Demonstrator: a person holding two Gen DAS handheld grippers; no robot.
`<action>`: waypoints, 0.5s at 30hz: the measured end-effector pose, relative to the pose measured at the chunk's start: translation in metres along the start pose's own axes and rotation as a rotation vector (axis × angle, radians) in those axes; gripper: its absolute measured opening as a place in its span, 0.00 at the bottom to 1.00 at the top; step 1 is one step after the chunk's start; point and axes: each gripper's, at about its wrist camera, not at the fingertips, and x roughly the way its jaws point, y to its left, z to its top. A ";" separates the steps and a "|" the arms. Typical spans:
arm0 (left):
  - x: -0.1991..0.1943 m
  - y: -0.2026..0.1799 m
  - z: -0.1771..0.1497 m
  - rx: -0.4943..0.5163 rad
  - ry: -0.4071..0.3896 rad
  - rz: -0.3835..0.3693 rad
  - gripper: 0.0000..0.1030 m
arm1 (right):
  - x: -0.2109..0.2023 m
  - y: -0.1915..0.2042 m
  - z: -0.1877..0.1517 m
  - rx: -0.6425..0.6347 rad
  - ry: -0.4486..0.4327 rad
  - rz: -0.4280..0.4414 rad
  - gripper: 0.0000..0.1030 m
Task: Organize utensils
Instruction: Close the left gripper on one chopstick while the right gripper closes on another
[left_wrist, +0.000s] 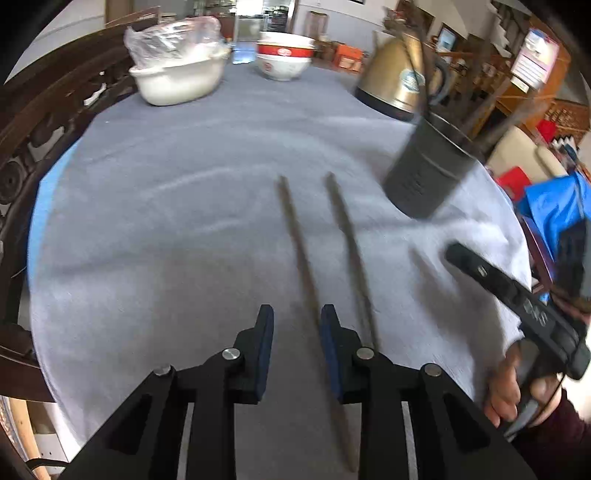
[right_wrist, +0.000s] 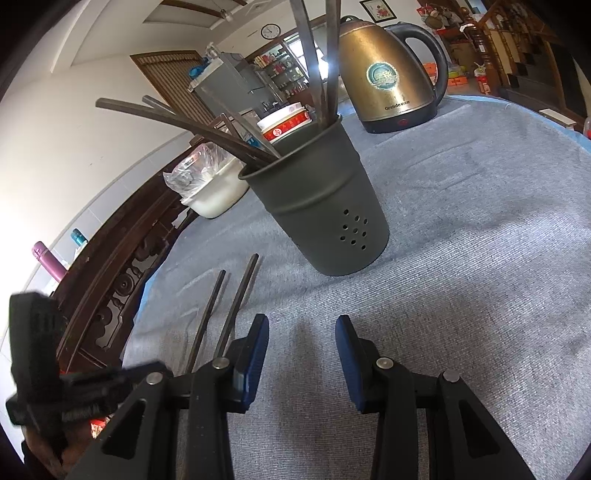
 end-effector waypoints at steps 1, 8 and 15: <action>-0.001 0.005 0.003 -0.014 -0.003 0.008 0.26 | 0.000 0.000 0.000 0.000 0.000 0.000 0.40; 0.006 0.020 0.018 -0.033 -0.006 0.052 0.26 | 0.005 0.022 0.002 -0.069 -0.001 -0.019 0.40; 0.008 0.028 0.009 -0.063 0.006 0.073 0.26 | 0.039 0.077 0.025 -0.185 0.058 -0.057 0.38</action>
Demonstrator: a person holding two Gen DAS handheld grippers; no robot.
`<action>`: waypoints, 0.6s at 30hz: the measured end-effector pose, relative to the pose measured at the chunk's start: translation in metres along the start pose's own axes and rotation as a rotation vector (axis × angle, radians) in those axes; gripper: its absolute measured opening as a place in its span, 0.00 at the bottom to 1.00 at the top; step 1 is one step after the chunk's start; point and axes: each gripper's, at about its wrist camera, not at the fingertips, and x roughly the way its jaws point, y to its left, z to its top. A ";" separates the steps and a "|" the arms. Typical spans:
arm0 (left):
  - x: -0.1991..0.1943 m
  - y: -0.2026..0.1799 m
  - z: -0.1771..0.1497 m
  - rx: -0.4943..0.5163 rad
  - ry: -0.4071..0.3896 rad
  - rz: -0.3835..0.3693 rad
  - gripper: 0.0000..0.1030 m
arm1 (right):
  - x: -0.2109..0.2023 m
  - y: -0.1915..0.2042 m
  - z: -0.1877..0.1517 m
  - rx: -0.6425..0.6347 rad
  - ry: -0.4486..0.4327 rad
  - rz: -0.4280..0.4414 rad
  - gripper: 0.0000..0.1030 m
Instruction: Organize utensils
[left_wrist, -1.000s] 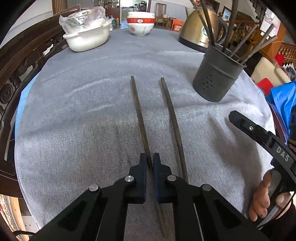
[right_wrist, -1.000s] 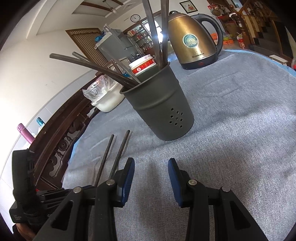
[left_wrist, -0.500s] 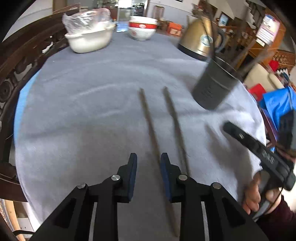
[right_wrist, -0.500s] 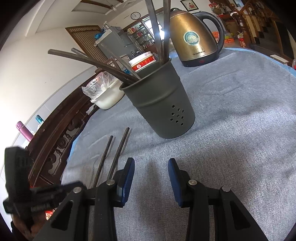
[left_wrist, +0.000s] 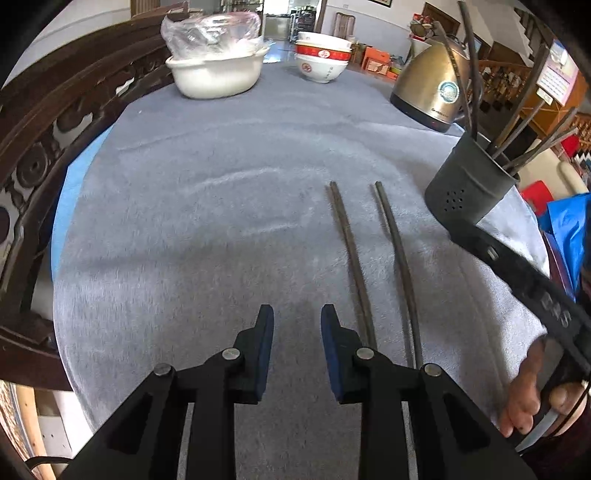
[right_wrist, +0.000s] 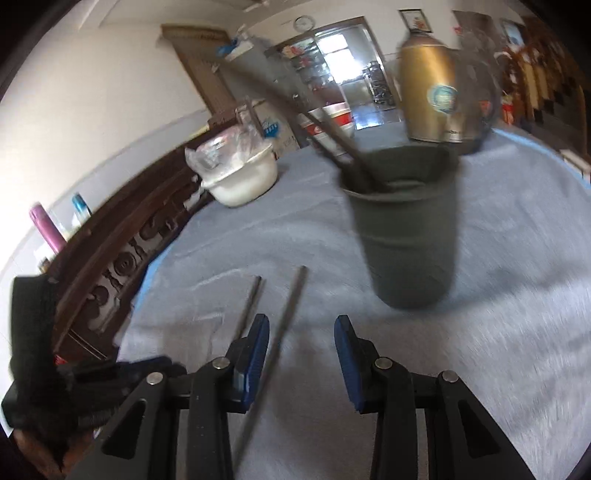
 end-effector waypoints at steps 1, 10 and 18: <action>0.001 0.002 -0.002 -0.010 0.005 -0.002 0.26 | 0.011 0.008 0.006 -0.013 0.031 -0.016 0.37; -0.003 0.008 -0.009 -0.029 0.004 -0.010 0.26 | 0.077 0.013 0.016 0.049 0.211 -0.096 0.11; -0.009 0.010 0.000 -0.045 -0.006 -0.030 0.26 | 0.053 0.006 0.015 0.069 0.151 -0.068 0.08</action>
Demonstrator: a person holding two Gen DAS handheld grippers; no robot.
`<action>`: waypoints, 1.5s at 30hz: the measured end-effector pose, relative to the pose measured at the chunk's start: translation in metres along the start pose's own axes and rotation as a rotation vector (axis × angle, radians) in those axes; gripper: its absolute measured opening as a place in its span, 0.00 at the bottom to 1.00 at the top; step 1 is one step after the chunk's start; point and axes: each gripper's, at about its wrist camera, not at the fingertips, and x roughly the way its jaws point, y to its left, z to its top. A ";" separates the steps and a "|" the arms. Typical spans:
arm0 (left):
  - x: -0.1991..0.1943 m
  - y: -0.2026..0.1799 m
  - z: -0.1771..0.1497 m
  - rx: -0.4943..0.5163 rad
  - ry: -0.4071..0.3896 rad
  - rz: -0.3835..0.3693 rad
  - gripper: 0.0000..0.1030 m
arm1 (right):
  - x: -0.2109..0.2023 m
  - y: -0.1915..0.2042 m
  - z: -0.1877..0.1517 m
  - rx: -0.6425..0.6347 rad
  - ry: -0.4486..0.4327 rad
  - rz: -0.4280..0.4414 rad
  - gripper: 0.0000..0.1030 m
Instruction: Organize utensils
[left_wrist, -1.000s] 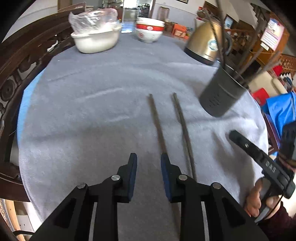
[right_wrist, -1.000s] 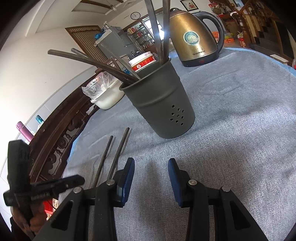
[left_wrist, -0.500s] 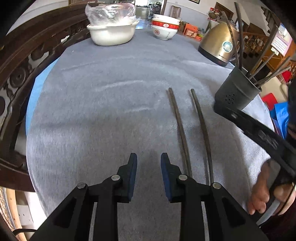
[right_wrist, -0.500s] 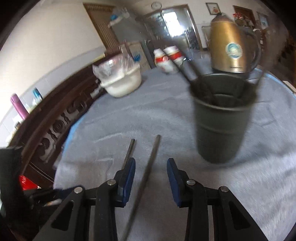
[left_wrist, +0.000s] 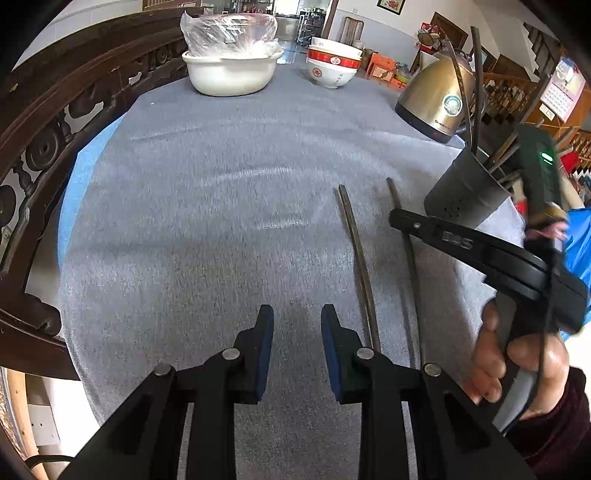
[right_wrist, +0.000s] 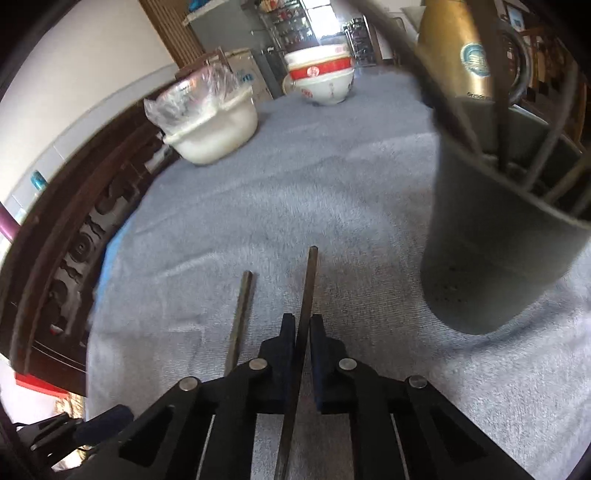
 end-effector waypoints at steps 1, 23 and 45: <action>0.000 -0.001 0.003 -0.001 0.000 -0.004 0.26 | -0.007 -0.001 -0.001 -0.002 -0.016 0.003 0.09; 0.064 -0.039 0.077 -0.003 0.117 -0.085 0.26 | -0.038 -0.028 -0.024 0.055 -0.021 0.060 0.08; 0.066 -0.054 0.066 0.036 0.185 -0.103 0.06 | -0.043 -0.039 -0.029 0.053 0.071 0.051 0.10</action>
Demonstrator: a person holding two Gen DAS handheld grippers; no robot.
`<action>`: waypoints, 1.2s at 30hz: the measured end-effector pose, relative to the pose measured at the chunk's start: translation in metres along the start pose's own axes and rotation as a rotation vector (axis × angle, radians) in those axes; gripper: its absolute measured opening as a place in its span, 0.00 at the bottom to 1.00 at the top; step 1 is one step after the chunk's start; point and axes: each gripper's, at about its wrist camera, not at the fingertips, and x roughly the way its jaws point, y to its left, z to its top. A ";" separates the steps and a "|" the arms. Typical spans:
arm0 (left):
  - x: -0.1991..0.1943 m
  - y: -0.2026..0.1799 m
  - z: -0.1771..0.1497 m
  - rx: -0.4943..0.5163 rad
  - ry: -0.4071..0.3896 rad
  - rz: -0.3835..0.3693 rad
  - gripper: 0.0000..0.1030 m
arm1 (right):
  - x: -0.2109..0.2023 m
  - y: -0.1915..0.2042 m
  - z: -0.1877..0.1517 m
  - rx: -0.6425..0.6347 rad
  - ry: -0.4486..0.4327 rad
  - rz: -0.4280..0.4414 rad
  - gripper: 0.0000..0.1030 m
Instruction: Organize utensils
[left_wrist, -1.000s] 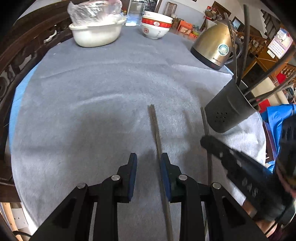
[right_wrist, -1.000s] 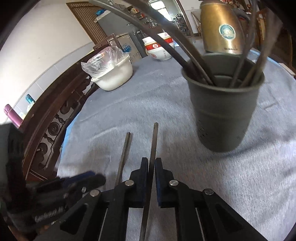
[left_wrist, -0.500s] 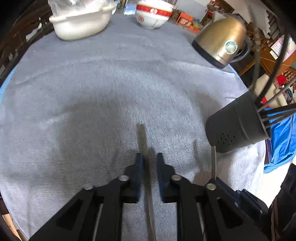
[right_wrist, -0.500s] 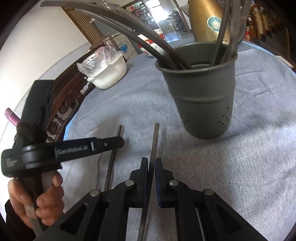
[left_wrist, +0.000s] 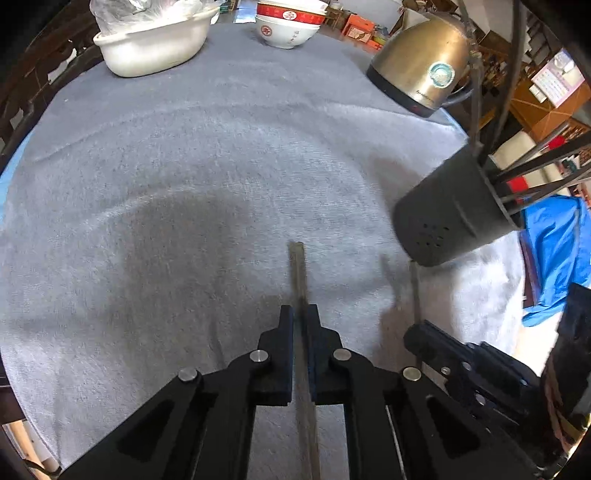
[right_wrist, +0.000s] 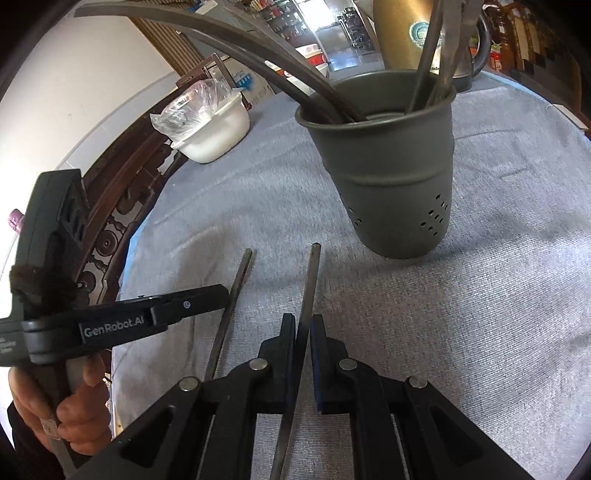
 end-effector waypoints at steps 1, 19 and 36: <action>0.001 0.000 0.002 -0.004 -0.002 -0.003 0.06 | 0.001 0.001 0.000 -0.005 0.009 -0.009 0.11; 0.014 -0.002 0.013 0.020 -0.033 0.045 0.33 | 0.009 -0.008 0.002 0.065 0.078 0.002 0.14; -0.003 0.006 0.004 0.002 -0.099 0.063 0.07 | 0.018 0.010 0.003 -0.018 0.062 -0.068 0.10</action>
